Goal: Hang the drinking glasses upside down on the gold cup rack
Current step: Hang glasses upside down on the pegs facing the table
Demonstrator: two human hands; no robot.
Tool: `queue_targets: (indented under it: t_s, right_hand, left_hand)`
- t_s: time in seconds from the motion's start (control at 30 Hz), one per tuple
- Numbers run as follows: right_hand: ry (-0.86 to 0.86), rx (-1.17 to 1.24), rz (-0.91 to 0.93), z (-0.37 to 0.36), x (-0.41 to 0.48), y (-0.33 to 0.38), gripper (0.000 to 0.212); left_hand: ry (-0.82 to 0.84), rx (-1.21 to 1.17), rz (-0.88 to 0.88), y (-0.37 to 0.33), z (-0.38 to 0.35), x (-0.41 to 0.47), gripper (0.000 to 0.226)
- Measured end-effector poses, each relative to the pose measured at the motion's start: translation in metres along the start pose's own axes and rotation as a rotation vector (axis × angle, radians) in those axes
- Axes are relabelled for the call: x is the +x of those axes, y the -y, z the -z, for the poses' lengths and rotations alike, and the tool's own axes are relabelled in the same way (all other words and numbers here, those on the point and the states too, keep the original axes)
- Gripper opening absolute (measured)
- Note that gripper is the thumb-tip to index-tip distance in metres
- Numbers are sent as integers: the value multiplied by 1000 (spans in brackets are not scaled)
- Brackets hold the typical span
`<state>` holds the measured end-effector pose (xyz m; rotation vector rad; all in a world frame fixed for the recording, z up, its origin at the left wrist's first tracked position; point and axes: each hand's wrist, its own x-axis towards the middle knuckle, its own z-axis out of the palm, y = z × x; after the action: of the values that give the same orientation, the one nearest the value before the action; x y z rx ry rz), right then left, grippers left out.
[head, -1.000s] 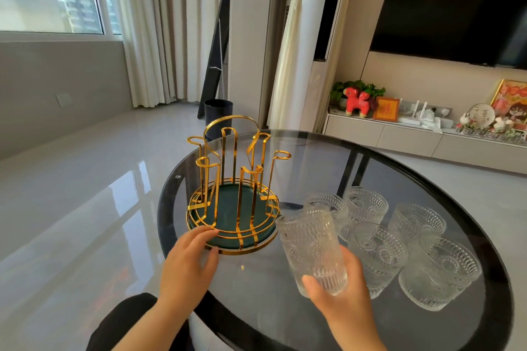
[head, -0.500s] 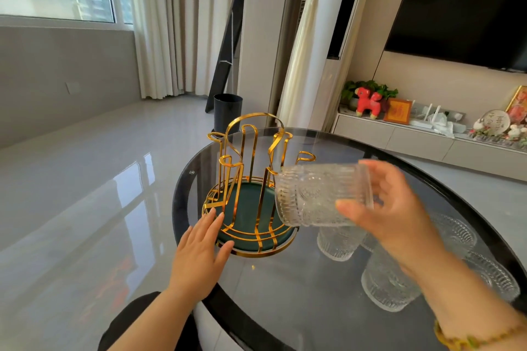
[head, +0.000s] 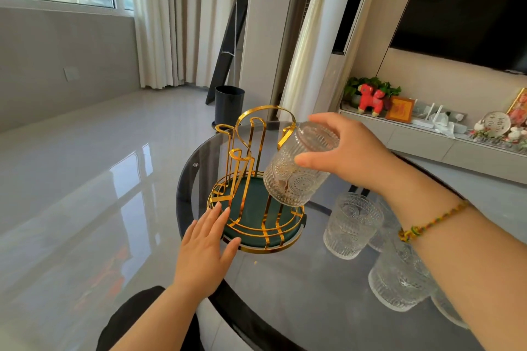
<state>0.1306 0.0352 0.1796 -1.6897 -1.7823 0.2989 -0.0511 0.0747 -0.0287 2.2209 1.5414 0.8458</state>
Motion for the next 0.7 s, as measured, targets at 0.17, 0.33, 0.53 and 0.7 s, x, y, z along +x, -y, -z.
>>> queue_targets:
  t_s: [0.17,0.33,0.53,0.7]
  right_hand:
    - [63,-45,-29,-24,9,-7,71]
    - [116,-56,-43,-38,11,-11,72]
    - [125,-77,-66,-45,15,-14,70]
    - [148,-42,-88,-46,15,-17,66]
  left_hand:
    - [-16,-2,-12,2,-2,1,61]
    - [-22,-4,-8,4,-4,2,61]
    - [-42,1,-8,7,-7,2,62]
    - [-50,-4,4,7,-8,3,62]
